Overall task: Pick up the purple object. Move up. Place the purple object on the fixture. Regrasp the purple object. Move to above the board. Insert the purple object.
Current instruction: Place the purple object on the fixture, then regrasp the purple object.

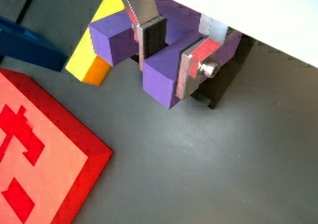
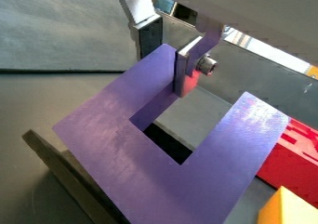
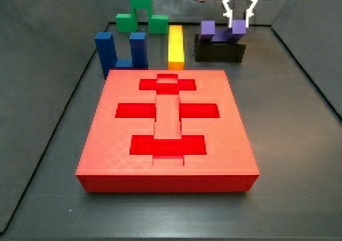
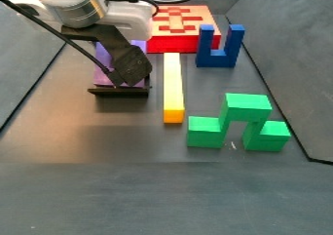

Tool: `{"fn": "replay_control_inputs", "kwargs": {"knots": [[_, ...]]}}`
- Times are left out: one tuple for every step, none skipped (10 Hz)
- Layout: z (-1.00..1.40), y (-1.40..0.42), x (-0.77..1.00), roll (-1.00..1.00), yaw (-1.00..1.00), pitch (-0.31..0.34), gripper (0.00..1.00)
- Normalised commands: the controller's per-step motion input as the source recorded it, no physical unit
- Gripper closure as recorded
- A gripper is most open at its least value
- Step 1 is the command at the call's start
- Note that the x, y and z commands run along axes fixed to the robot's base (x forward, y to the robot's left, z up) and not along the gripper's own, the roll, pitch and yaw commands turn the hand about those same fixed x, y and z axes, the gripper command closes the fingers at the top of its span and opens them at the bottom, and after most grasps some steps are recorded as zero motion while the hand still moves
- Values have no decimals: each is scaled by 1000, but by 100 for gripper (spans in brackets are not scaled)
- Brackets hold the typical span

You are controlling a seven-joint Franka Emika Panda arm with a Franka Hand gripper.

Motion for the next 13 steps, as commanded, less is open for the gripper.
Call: {"fn": "replay_control_inputs", "kwargs": {"knots": [[-31, -11, 94, 11, 0, 0, 100], [-186, 0, 86, 0, 0, 0, 100], [-171, 0, 146, 6, 0, 0, 100], [-191, 0, 0, 83, -9, 0, 100], [-63, 0, 0, 57, 0, 11, 100], [0, 0, 0, 0, 0, 6, 100], [0, 0, 0, 0, 0, 0, 100], [0, 0, 0, 0, 0, 0, 0], [0, 0, 14, 0, 17, 0, 0], [0, 0, 134, 23, 11, 0, 0], [74, 0, 311, 266, 3, 0, 0], [363, -77, 231, 774, 3, -97, 0], [514, -214, 100, 1000, 37, -211, 0]]}}
